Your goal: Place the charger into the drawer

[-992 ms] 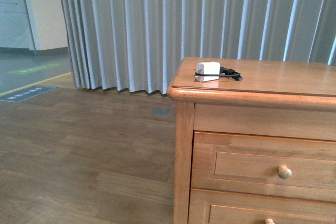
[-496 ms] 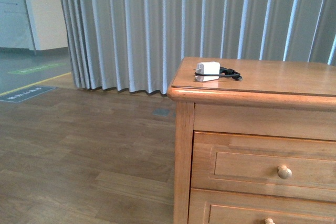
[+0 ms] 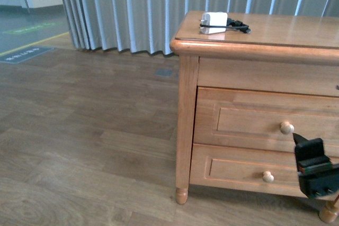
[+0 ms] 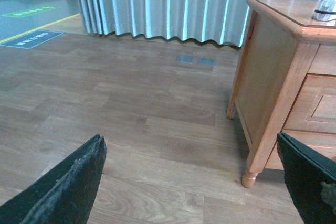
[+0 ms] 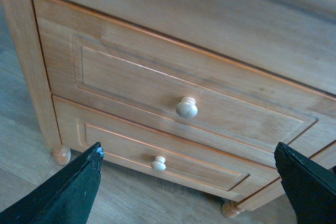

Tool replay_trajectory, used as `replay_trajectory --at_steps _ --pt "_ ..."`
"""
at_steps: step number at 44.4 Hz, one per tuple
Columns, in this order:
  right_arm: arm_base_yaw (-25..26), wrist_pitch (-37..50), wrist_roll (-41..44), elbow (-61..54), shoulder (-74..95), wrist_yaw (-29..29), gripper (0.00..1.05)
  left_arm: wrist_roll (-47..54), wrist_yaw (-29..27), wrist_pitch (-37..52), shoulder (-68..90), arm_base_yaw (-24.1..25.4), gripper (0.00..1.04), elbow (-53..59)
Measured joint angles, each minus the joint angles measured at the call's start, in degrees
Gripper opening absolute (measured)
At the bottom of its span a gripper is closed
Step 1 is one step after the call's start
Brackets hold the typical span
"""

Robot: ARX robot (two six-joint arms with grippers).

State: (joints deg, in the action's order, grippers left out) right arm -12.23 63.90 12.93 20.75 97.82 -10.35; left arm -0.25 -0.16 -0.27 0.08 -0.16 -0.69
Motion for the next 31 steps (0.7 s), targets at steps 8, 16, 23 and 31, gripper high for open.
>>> replay_trajectory --at_steps 8,16,23,31 --pt "0.00 2.99 -0.59 8.37 13.11 -0.09 0.96 0.00 0.00 0.00 0.00 0.00 0.99 0.00" --pt "0.46 3.89 -0.85 14.99 21.77 -0.37 0.96 0.00 0.02 0.00 0.00 0.00 0.99 0.00" --pt "1.84 4.28 -1.33 21.90 28.44 -1.62 0.96 0.00 0.02 0.00 0.00 0.00 0.99 0.00" --pt "3.43 3.28 -1.88 26.73 31.74 -2.34 0.96 0.00 0.00 0.00 0.00 0.00 0.99 0.00"
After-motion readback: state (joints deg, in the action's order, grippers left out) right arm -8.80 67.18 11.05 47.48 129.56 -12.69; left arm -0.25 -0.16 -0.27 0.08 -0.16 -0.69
